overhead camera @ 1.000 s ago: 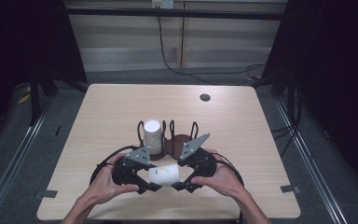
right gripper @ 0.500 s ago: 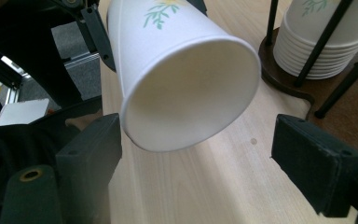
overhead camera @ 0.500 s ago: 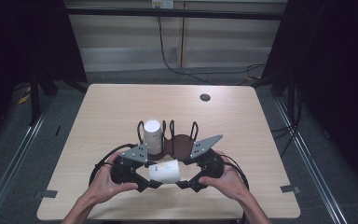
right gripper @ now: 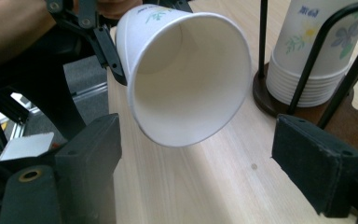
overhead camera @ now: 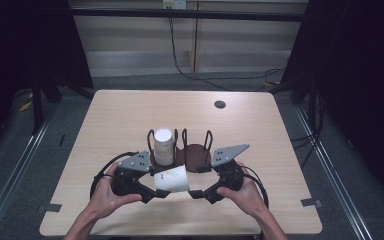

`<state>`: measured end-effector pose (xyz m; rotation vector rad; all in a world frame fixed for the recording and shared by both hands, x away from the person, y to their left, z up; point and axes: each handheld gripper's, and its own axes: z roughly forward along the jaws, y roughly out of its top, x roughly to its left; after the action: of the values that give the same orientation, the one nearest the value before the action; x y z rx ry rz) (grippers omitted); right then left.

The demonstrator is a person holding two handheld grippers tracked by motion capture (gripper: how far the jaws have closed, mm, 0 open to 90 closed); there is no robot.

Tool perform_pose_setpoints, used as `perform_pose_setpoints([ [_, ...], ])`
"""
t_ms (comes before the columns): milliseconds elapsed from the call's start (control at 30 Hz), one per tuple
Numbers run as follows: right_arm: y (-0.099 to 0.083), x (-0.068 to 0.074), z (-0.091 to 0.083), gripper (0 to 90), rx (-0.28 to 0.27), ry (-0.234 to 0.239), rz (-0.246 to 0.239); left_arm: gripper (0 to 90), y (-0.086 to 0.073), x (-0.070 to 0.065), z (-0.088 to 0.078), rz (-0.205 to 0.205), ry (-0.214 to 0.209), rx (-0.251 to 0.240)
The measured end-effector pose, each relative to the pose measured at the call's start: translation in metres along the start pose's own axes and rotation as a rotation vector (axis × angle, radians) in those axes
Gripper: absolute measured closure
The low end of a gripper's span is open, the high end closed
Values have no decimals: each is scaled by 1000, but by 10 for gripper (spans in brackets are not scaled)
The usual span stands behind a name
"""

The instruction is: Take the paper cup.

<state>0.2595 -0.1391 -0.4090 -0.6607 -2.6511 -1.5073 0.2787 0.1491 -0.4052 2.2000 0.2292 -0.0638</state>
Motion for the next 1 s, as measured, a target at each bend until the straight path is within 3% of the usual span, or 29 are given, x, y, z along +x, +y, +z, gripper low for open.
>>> perform_pose_setpoints([
  [233,1,1,-3,148,-63,19,17,367,-4,0,0,-15,-15,-20],
  [700,2,3,-6,139,-198,67,28,366,-1,-4,-5,-2,-29,-60],
  [933,4,3,-5,139,-228,80,35,366,3,-4,-11,-8,-34,-95],
  [1000,3,2,-3,135,-239,103,40,365,4,-4,-12,-4,-33,-98],
])
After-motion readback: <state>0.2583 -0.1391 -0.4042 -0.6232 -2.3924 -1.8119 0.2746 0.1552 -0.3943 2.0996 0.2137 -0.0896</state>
